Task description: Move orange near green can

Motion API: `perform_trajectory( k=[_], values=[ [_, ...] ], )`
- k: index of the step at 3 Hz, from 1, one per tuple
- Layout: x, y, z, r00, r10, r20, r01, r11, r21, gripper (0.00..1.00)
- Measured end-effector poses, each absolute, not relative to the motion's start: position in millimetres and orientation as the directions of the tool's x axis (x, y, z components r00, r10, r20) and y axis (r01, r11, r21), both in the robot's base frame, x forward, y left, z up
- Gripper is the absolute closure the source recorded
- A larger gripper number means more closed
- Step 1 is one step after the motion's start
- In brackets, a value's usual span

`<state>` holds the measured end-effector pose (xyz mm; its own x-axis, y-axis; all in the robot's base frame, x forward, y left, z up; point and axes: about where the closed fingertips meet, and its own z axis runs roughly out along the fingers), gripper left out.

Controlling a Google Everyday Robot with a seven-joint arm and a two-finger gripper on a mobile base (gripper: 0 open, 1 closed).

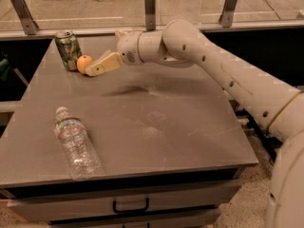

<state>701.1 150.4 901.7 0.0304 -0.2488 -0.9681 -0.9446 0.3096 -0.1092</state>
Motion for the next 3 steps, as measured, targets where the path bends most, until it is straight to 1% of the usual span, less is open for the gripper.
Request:
perform_trajectory(
  k=[1,2,3],
  values=[
    [697.9,55.5,926.7,0.058,-0.360,-0.931,-0.888,0.407,-0.213,0.00],
    [679.1,-72.8,994.1,0.088,-0.530,-0.843,-0.756,0.516,-0.403,0.00],
    [680.1,-61.8,989.3,0.088,-0.518,-0.851,-0.767,0.509,-0.390,0.00]
  ],
)
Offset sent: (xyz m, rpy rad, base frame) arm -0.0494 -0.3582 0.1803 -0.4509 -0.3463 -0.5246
